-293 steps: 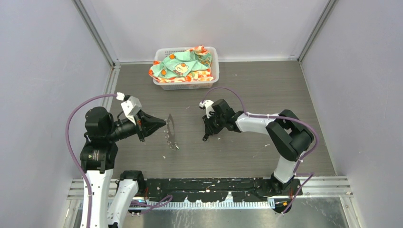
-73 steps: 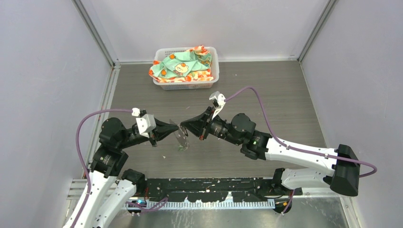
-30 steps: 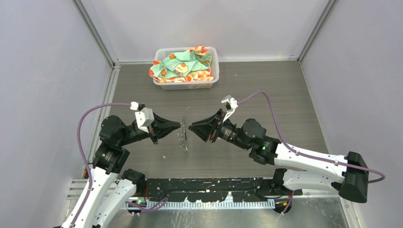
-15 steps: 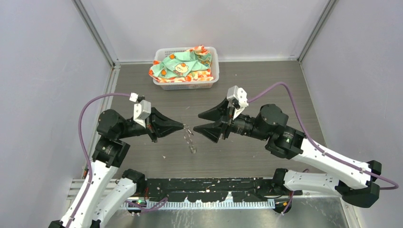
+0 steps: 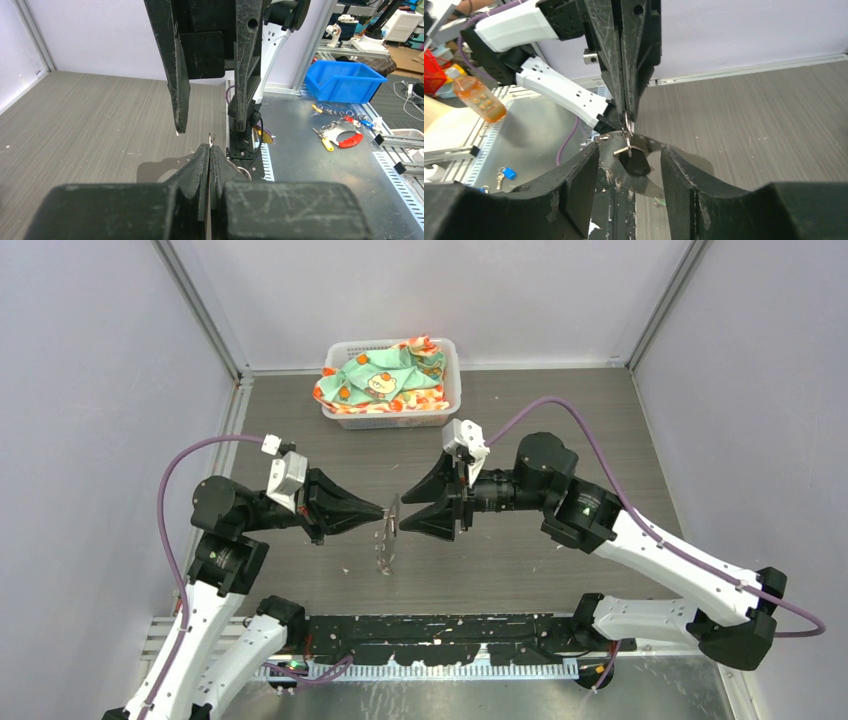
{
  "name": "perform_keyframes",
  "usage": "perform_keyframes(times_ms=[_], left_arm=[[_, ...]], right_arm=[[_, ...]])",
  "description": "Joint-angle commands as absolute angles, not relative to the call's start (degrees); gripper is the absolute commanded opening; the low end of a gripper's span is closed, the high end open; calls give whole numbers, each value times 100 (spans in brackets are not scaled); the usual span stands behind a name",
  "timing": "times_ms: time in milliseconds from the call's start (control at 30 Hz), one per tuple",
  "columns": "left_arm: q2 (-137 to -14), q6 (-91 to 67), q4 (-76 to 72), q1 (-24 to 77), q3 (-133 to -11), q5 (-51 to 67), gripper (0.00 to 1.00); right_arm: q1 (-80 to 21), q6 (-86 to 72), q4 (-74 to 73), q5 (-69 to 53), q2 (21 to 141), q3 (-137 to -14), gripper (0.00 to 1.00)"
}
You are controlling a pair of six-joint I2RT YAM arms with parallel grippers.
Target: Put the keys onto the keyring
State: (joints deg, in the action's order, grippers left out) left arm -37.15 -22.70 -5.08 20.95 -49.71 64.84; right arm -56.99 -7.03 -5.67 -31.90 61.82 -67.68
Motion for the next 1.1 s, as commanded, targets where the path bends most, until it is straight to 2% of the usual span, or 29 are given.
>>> perform_keyframes(times_ms=[0, 367, 833, 900, 1000, 1067], left_arm=[[-3682, -2443, -820, 2118, -5229, 6547, 0], [-3674, -2418, -732, 2118, -5229, 6460, 0], [-3665, -2375, -694, 2118, -5264, 6418, 0], [-3672, -2366, -694, 2118, -5265, 6405, 0], [-3680, -2365, -686, 2118, -5265, 6381, 0], [-3683, -2352, -677, 2118, -5265, 6374, 0]], right_arm=[[-5679, -804, -295, -3705, 6351, -7214, 51], [-5682, -1041, 261, -3832, 6492, -7077, 39], [-5682, -1083, 263, -3956, 6599, -7004, 38], [-5684, -1079, 232, -3982, 6600, -7005, 32], [-5684, -1043, 165, -3997, 6600, -7023, 13], [-5686, -1005, 59, -3982, 6617, -7082, 10]])
